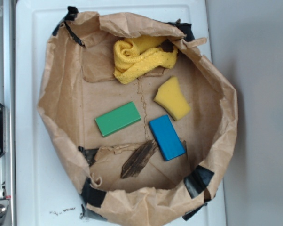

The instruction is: Grab the wood chip.

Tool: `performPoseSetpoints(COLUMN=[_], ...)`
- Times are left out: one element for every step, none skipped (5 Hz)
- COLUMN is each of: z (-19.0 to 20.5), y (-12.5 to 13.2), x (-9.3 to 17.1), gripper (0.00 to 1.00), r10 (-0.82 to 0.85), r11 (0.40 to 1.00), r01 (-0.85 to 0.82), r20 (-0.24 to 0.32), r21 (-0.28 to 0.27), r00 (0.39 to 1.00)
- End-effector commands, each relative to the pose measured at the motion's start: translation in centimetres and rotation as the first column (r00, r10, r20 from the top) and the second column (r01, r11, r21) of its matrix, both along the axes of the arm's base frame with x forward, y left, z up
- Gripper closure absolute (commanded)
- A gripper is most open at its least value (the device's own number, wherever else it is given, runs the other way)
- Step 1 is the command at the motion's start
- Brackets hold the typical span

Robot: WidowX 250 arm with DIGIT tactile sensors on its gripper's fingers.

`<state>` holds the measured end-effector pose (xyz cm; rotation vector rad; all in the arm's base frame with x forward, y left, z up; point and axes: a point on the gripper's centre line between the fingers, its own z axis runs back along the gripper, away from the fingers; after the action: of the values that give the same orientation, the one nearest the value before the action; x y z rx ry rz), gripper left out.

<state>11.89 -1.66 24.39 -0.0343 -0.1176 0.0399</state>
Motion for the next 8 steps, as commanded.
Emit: performPoseSetpoints(z=[0.0,-0.6,-1.5,-1.5,-1.5,-1.5,-1.5,-3.5], y=[0.0,-1.0,-0.4,-0.4,-0.4,-0.4,-0.4,-1.3], x=[0.0,1.0,0.6,0.6,0.6,0.6,0.6,3.9], gripper=[0.0,0.0,0.0,0.0,0.0,0.0,0.0,0.0], r10=[0.0,0.114,0.295,0.295,0.295,0.295,0.295,0.363], r11=[1.0,0.993,0.955,0.955,0.955,0.955,0.955,0.932], r01=[0.0,-0.115,-0.293,-0.293,-0.293,-0.293,-0.293,-0.362], r20=[0.0,-0.029,0.039,0.039,0.039,0.039,0.039,0.028], r21=[0.0,-0.03,-0.05,-0.05,-0.05,-0.05,-0.05,-0.03], r00=[1.0,0.993,0.955,0.955,0.955,0.955,0.955,0.931])
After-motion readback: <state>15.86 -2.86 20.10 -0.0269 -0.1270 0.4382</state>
